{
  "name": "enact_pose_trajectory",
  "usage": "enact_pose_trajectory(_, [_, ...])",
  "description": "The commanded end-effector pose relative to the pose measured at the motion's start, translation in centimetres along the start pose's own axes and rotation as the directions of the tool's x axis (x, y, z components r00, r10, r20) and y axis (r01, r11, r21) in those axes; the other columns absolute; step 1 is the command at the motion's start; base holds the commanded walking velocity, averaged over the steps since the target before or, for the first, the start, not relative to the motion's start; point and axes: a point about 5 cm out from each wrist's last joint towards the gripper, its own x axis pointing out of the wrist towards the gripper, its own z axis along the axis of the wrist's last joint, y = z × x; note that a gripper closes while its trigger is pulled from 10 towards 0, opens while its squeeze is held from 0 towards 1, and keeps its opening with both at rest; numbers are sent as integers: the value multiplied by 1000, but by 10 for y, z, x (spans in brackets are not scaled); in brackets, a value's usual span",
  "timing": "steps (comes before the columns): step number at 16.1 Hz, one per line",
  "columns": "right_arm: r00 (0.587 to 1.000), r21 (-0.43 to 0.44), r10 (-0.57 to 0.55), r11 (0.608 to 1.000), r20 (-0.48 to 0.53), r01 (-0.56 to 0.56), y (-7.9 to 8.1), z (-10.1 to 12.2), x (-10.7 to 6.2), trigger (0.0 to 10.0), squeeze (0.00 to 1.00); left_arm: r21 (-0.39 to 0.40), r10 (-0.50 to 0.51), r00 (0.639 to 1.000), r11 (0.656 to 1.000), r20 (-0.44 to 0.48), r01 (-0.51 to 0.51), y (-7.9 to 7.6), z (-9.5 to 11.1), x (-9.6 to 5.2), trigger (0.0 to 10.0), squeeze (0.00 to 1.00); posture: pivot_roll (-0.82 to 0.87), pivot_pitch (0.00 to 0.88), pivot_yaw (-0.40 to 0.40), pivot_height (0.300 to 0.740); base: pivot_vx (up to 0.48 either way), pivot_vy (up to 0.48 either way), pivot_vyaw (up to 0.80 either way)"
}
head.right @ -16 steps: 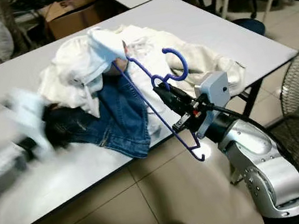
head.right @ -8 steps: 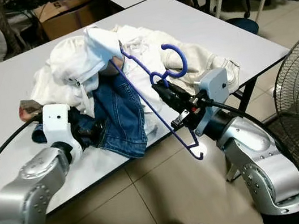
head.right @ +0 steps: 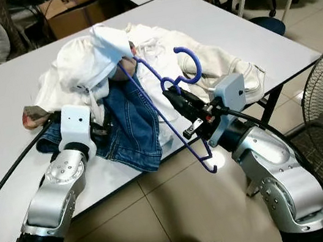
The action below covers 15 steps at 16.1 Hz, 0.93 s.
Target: Hang hanger
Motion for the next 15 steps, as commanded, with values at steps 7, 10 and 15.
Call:
enact_pose_trajectory(7, [1000,-7,-3,1000,29,3,4,6,-1,10000,0,3,13,998,1000,60,-14,0,-9,6,0,0,-119,82,97,740,0,0,0])
enact_pose_trajectory(10, [1000,-10,-2,1000,27,2,4,6,-1,10000,0,-43,5,997,999,71,-2,-4,-11,7,0,0,-121,82,95,740,0,0,0])
enact_pose_trajectory(15, [1000,-12,-1,1000,27,1,3,6,-1,10000,0,-51,5,998,999,56,-2,-4,-16,8,0,0,-123,83,100,740,0,0,0])
